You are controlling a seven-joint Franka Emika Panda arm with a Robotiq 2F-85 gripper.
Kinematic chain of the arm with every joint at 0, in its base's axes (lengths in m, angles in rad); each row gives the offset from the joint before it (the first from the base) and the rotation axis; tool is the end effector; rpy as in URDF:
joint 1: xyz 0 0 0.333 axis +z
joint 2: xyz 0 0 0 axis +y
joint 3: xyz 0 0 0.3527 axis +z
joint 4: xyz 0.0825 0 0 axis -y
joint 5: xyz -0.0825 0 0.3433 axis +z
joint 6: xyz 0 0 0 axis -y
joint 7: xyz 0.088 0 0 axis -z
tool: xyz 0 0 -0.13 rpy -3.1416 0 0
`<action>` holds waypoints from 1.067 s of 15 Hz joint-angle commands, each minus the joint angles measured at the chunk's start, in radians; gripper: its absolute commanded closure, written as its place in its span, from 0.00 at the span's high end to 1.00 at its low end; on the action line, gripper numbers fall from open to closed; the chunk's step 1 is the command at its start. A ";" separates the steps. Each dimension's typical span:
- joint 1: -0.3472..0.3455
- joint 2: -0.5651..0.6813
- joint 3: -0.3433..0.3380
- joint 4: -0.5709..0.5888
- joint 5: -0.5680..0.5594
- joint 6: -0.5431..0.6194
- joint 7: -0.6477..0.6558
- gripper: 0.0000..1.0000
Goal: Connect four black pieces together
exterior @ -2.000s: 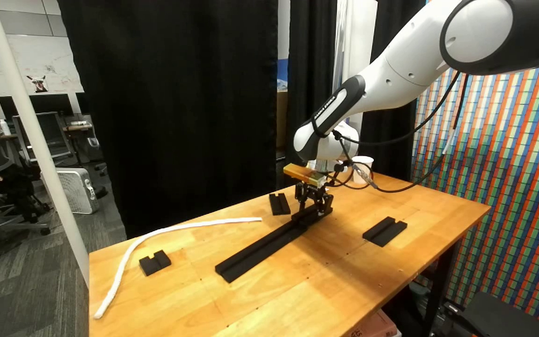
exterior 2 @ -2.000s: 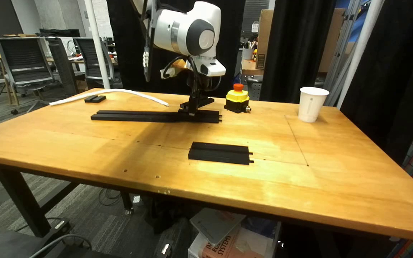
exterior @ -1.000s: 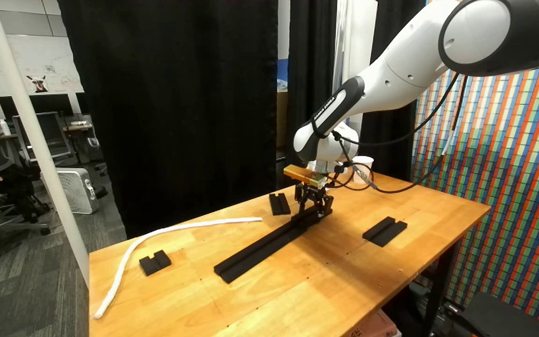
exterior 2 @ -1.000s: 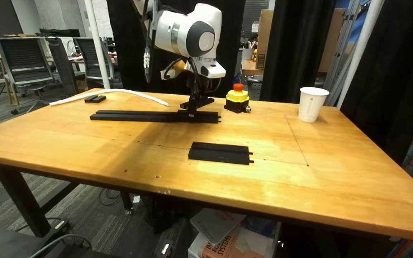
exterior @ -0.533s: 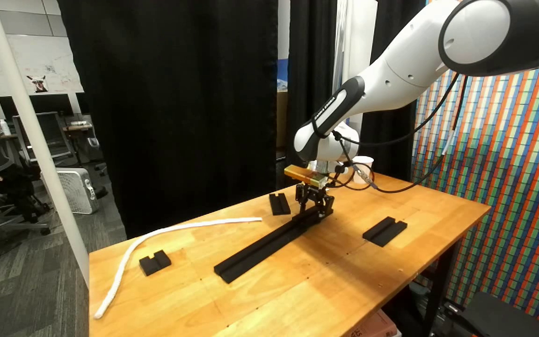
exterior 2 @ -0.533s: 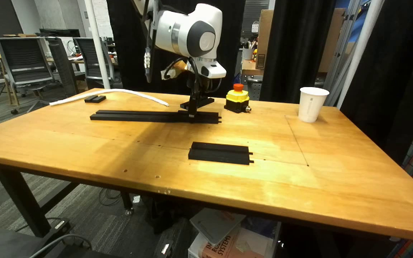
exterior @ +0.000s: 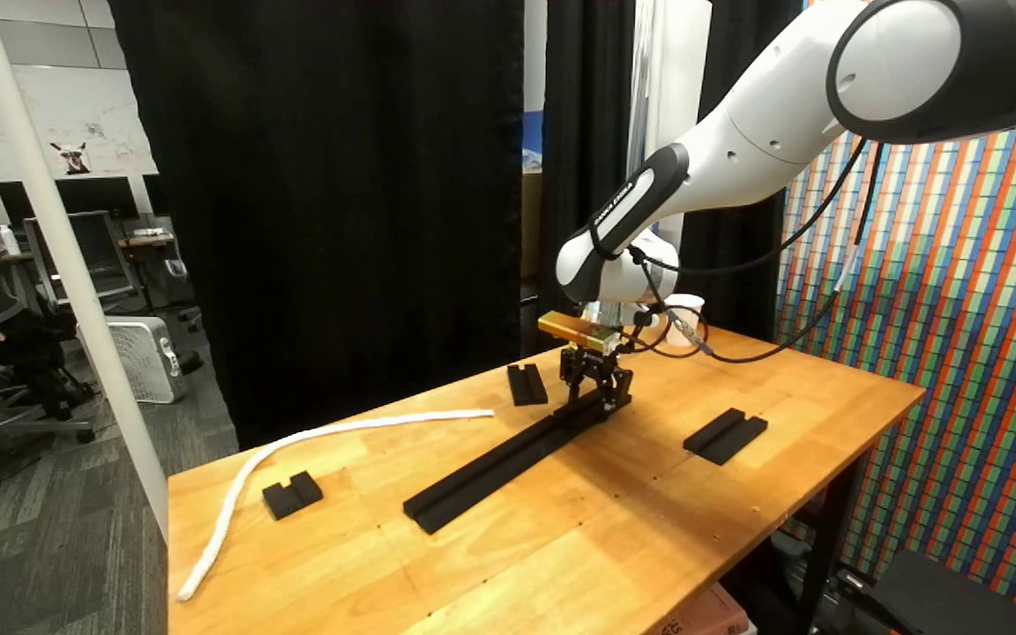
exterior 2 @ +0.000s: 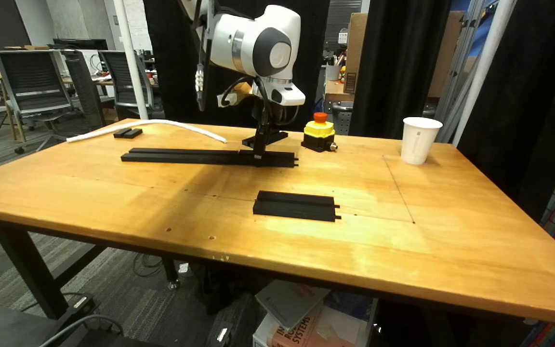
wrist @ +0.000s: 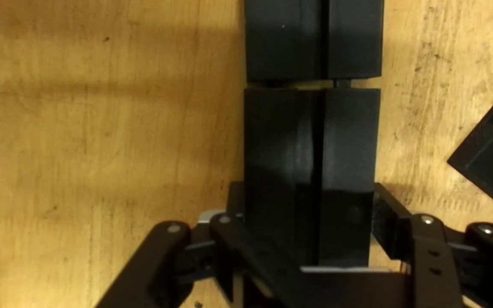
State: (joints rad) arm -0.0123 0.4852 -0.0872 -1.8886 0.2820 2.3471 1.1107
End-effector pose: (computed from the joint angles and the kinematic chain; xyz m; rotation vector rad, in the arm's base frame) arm 0.6188 -0.0487 0.2860 -2.3016 1.9407 0.1439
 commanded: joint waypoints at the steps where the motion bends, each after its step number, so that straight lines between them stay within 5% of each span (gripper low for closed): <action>1: 0.010 -0.001 -0.011 0.015 -0.012 -0.024 0.028 0.45; 16: 0.081 0.012 -0.044 0.035 -0.174 -0.013 0.225 0.45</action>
State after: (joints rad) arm 0.0460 0.4857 -0.1129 -1.8765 0.1457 2.3436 1.2860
